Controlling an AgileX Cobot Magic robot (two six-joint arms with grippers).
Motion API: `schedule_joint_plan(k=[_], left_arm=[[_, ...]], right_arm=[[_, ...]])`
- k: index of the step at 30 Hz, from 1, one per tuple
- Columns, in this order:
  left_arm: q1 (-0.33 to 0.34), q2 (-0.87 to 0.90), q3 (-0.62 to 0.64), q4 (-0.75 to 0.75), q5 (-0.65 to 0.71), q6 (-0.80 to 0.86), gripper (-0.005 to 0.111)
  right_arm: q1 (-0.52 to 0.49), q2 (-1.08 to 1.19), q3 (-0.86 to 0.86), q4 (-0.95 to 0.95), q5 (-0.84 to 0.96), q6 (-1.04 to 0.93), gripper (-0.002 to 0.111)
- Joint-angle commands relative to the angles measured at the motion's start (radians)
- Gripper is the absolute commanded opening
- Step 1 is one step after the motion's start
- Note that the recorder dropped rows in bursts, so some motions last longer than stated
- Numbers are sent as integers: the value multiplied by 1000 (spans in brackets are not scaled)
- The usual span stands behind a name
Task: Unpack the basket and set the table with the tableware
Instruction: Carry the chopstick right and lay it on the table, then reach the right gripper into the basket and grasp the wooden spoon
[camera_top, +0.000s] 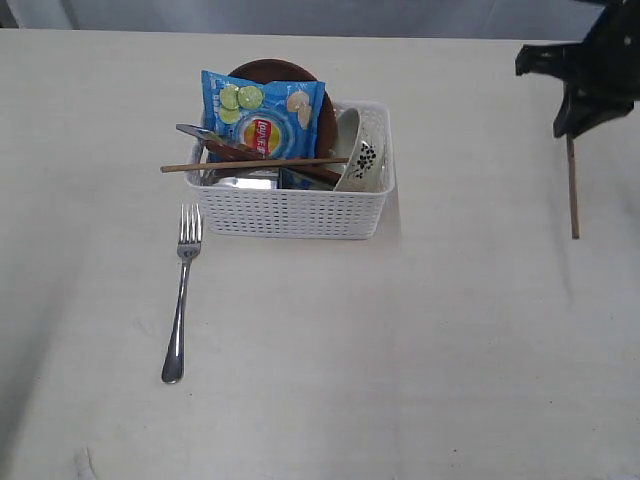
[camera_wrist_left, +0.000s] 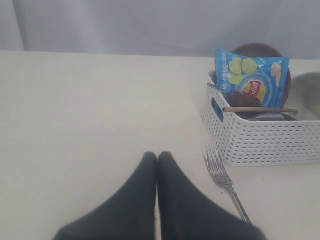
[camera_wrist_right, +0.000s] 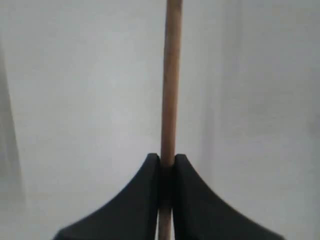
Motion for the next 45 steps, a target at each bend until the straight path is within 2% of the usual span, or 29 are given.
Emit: schedule_joint_plan(k=[1, 9, 11, 15, 17, 21, 23, 26, 30, 32, 39, 45], left_arm=[[-5, -4, 4, 1, -2, 3, 0], [-5, -4, 4, 1, -2, 3, 0], [-5, -4, 4, 1, -2, 3, 0], [-5, -4, 4, 1, -2, 3, 0], [-5, -4, 4, 1, -2, 3, 0], [-5, -4, 4, 1, -2, 3, 0], [-5, -4, 4, 1, -2, 3, 0], [-5, -4, 4, 1, -2, 3, 0], [-5, -4, 4, 1, -2, 3, 0], [-5, -4, 4, 1, -2, 3, 0], [-5, -4, 4, 1, -2, 3, 0], [-5, -4, 4, 1, -2, 3, 0]], right_arm=[[-11, 34, 105, 35, -128, -14, 0], [3, 117, 127, 25, -188, -14, 2], [3, 129, 127, 25, -196, -14, 12], [3, 143, 127, 25, -204, -14, 44], [3, 141, 125, 25, -211, -14, 52], [3, 101, 83, 35, -180, -16, 51], [10, 72, 43, 99, -142, -62, 51], [34, 23, -38, 309, -82, -294, 51], [119, -31, -150, 623, 35, -698, 51], [172, -37, -192, 668, 60, -768, 51], [468, 16, -304, 410, 12, -876, 51], [632, 110, -304, 232, -73, -876, 51]])
